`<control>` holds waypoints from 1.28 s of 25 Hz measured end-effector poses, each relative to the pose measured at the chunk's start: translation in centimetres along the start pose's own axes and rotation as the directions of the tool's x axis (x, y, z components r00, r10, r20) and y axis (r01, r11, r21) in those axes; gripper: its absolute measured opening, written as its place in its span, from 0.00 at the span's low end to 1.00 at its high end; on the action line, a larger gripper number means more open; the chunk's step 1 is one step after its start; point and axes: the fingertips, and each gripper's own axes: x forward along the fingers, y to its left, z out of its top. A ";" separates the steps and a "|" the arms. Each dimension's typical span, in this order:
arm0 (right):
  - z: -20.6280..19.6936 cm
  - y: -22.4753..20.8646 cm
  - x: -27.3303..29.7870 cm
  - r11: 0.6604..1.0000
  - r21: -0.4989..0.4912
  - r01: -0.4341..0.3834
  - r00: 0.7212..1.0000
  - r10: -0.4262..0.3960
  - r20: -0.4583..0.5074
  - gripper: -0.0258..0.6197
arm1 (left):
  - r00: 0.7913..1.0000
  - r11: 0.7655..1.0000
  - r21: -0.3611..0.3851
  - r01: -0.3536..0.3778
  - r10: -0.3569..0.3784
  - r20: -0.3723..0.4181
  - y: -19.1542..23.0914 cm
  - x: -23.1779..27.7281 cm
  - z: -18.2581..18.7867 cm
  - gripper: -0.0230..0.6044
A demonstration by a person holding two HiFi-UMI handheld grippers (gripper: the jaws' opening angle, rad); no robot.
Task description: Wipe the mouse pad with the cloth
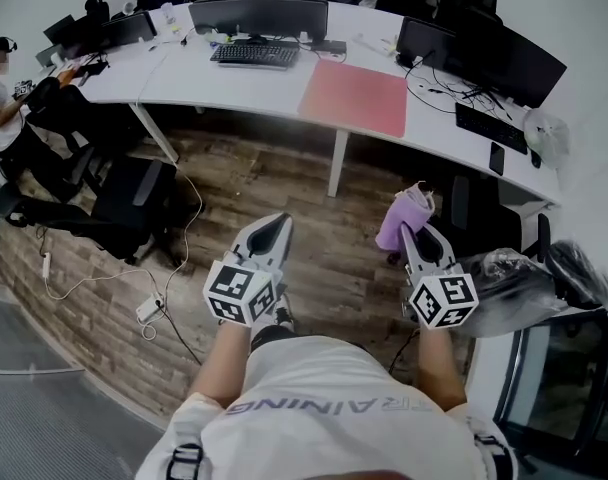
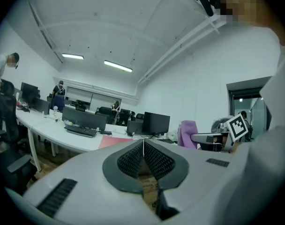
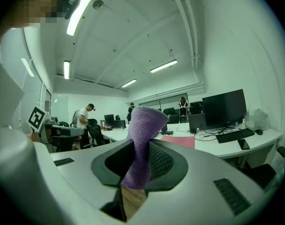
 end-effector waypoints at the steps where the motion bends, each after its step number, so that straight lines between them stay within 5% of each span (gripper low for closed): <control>1: 0.2 0.2 1.0 1.000 0.003 -0.006 1.000 0.006 0.000 0.19 | 1.000 1.000 -0.002 -0.002 0.002 0.001 0.9 0.4 0.3 0.09; 21: 1.7 4.1 19.6 0.999 0.036 0.026 1.000 -0.026 -0.011 0.19 | 0.999 0.999 -0.030 0.032 -0.033 -0.036 19.4 6.9 3.2 0.09; 32: 1.1 3.6 25.4 0.997 0.044 0.056 0.998 -0.054 -0.041 0.19 | 0.997 0.997 -0.042 0.067 -0.069 -0.044 24.3 10.1 3.3 0.09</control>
